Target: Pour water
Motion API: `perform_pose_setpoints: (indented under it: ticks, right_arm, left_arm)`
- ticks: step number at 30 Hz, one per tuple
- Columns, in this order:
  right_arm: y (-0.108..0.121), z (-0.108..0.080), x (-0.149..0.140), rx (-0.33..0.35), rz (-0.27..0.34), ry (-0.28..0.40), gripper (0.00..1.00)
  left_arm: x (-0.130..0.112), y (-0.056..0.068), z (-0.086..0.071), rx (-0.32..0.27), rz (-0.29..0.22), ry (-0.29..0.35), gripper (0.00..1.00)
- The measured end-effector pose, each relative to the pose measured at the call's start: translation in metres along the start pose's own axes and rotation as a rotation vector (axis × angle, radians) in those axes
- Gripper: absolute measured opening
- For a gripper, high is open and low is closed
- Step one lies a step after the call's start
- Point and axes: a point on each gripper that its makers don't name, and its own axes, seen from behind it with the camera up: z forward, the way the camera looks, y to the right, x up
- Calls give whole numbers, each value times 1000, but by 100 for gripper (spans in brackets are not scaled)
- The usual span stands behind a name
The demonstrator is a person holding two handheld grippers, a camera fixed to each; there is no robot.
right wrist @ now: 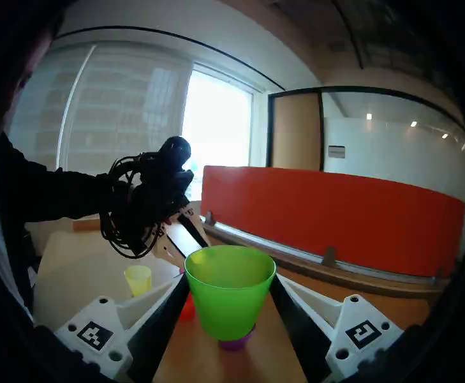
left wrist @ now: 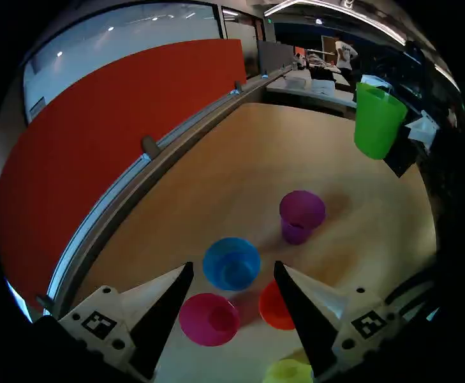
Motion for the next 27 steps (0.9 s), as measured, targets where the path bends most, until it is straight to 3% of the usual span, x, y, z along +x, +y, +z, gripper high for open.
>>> perform_pose_setpoints:
  ticks: [17,27]
  right_arm:
    - [2,1,-4,2,3,0,91]
    - [4,-1,-6,-1,2,-1,91]
  left_arm:
    - [-16,0,34,-16,22,-95,94]
    - [-21,2,44,-23,10,-126,94]
